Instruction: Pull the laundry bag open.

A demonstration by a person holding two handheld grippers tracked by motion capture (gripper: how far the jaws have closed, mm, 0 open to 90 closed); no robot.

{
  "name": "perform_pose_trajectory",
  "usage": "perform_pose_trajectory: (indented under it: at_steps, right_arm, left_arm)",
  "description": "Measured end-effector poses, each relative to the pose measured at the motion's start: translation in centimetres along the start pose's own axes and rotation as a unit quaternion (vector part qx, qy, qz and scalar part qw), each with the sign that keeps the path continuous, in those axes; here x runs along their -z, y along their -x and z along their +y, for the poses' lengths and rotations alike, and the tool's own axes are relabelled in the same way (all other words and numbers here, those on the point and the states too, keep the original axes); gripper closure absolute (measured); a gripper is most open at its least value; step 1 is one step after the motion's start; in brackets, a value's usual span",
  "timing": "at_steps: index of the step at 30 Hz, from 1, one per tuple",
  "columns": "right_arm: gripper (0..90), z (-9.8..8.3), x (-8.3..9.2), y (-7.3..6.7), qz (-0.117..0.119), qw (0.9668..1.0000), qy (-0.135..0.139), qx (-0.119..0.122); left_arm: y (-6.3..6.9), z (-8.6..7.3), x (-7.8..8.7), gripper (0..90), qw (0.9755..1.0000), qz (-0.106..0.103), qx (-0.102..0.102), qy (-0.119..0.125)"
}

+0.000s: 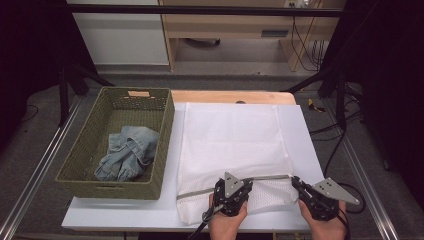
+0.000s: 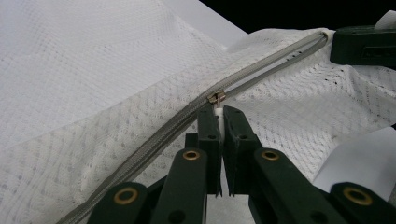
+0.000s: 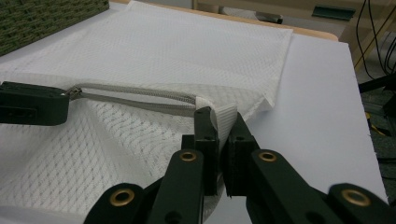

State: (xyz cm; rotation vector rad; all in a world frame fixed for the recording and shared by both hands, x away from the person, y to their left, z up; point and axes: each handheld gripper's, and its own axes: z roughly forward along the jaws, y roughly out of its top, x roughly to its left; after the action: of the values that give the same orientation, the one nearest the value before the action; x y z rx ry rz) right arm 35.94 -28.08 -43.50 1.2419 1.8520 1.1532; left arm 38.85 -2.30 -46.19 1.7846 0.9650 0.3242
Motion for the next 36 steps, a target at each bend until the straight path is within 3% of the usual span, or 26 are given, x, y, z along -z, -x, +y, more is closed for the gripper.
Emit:
perform_pose_trajectory:
  at_steps: [20,24,36]
  right_arm:
    - [86.4,-0.1,0.1,0.3,0.003,1.0,-0.004,-0.001]
    - [86.3,-0.2,0.2,0.3,0.003,1.0,-0.004,-0.002]
    - [86.3,0.0,0.2,0.0,-0.002,0.9999,-0.008,0.01]
  left_arm:
    - [-2.0,-0.4,1.8,86.5,0.9995,0.005,0.029,0.008]
    - [-1.7,-0.2,2.0,86.5,0.9997,0.008,0.019,0.011]
    - [-2.3,-0.3,2.1,86.5,0.9996,0.021,0.018,0.004]
